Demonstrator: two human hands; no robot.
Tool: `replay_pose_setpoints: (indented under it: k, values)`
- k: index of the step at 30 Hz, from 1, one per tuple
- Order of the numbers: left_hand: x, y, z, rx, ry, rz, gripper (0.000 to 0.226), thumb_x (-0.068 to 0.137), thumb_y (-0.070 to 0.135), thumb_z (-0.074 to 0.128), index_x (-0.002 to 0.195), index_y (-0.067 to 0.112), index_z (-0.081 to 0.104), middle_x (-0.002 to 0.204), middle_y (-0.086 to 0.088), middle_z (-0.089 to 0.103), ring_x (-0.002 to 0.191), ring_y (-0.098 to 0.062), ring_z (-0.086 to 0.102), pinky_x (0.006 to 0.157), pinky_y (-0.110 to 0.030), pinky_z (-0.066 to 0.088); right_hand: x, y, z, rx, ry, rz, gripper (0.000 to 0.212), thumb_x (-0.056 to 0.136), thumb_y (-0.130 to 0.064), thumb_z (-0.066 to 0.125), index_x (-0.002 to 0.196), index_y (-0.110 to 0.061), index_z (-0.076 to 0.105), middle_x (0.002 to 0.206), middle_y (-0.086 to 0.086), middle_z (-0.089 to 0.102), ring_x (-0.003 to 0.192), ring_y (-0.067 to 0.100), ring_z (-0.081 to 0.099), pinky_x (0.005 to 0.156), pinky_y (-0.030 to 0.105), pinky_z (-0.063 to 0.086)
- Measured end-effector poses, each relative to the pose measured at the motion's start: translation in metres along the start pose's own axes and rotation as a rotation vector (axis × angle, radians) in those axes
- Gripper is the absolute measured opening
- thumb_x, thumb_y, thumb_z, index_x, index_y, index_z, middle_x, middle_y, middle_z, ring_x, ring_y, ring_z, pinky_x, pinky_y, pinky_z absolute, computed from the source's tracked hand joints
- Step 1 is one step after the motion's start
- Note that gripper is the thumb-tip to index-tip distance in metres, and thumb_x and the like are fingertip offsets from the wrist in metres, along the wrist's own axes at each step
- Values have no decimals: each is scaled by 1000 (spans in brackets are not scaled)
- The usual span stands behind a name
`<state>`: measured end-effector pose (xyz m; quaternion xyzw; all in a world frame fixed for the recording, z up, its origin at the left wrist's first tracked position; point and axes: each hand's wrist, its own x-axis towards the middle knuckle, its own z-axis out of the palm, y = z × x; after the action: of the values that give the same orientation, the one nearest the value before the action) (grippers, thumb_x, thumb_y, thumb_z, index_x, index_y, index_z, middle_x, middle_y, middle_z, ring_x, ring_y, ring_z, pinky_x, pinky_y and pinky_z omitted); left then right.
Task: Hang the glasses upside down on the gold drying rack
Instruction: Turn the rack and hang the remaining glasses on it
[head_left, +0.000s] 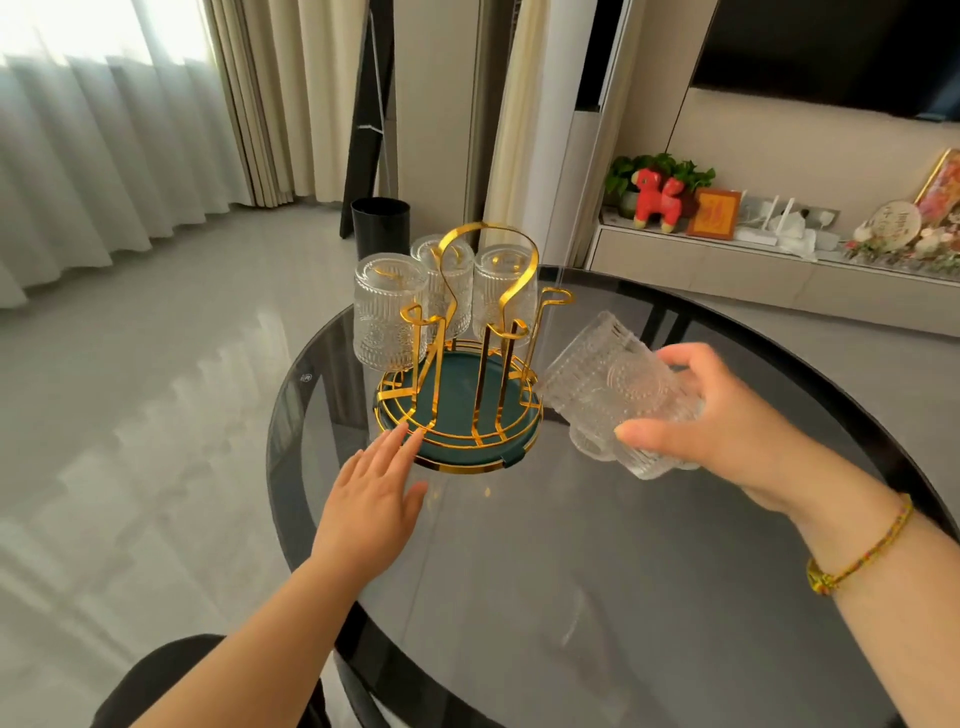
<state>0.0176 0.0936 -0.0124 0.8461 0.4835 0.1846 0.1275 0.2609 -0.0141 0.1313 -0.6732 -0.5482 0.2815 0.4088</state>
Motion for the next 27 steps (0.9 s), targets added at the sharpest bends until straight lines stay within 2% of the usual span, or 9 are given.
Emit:
replay_pose_setpoints:
  k: [2, 6, 10, 12, 15, 17, 21, 24, 27]
  values:
    - [3, -2, 0, -27, -1, -38, 55, 93, 38, 32, 140, 28, 5, 154, 2, 8, 142, -15, 7, 116, -35, 7, 12, -14, 0, 13, 24, -37, 43, 59, -24, 76, 85, -40, 46, 97, -12, 54, 88, 9, 56, 65, 25, 44]
    - [10, -4, -2, -82, -8, -116, 55, 93, 38, 31, 140, 28, 5, 155, 2, 7, 142, -16, 6, 116, -36, 9, 31, -39, 6, -16, 8, -97, 47, 47, -38, 76, 86, -41, 49, 93, -15, 55, 86, 4, 54, 66, 22, 42]
    - [12, -6, -2, -102, -9, -115, 53, 94, 35, 31, 140, 29, 6, 155, 2, 7, 142, -16, 7, 116, -37, 9, 49, -66, 14, -54, 29, -147, 53, 40, -45, 73, 85, -42, 45, 111, 1, 56, 103, 22, 54, 87, 43, 47]
    - [12, -7, -1, -105, -8, -117, 52, 94, 34, 30, 140, 29, 6, 155, 2, 7, 142, -16, 6, 116, -37, 7, 56, -79, 13, -96, 45, -195, 53, 43, -45, 74, 87, -43, 44, 121, 4, 52, 112, 24, 49, 94, 45, 43]
    - [12, -7, -1, -111, -10, -117, 51, 94, 34, 29, 140, 30, 5, 155, 3, 7, 142, -16, 6, 116, -36, 6, 65, -100, 10, -187, 55, -272, 61, 48, -45, 75, 99, -37, 42, 121, 3, 50, 114, 22, 47, 95, 42, 41]
    - [12, -7, -1, -108, -13, -108, 51, 94, 34, 28, 140, 30, 5, 155, 3, 6, 142, -15, 6, 116, -36, 6, 69, -114, 10, -216, 44, -310, 63, 52, -42, 76, 104, -34, 42, 118, 4, 51, 108, 21, 50, 87, 37, 45]
    - [11, -7, -1, -117, -7, -95, 51, 94, 34, 28, 140, 30, 4, 155, 3, 7, 142, -15, 6, 116, -35, 7, 76, -139, 25, -294, -29, -370, 58, 57, -38, 74, 105, -34, 42, 99, -15, 47, 90, 2, 48, 67, 16, 38]
    - [11, -7, -2, -132, 3, -106, 52, 95, 33, 28, 140, 28, 4, 155, 4, 7, 142, -15, 6, 116, -34, 7, 81, -148, 47, -433, -87, -403, 64, 61, -39, 72, 117, -31, 42, 96, -23, 37, 92, 1, 39, 57, -2, 30]
    - [11, -9, -2, -146, 3, -119, 51, 95, 27, 29, 140, 27, 5, 155, 3, 8, 142, -15, 6, 116, -34, 7, 88, -146, 66, -525, -143, -390, 68, 64, -37, 72, 123, -28, 40, 113, -9, 41, 101, 5, 34, 63, 8, 30]
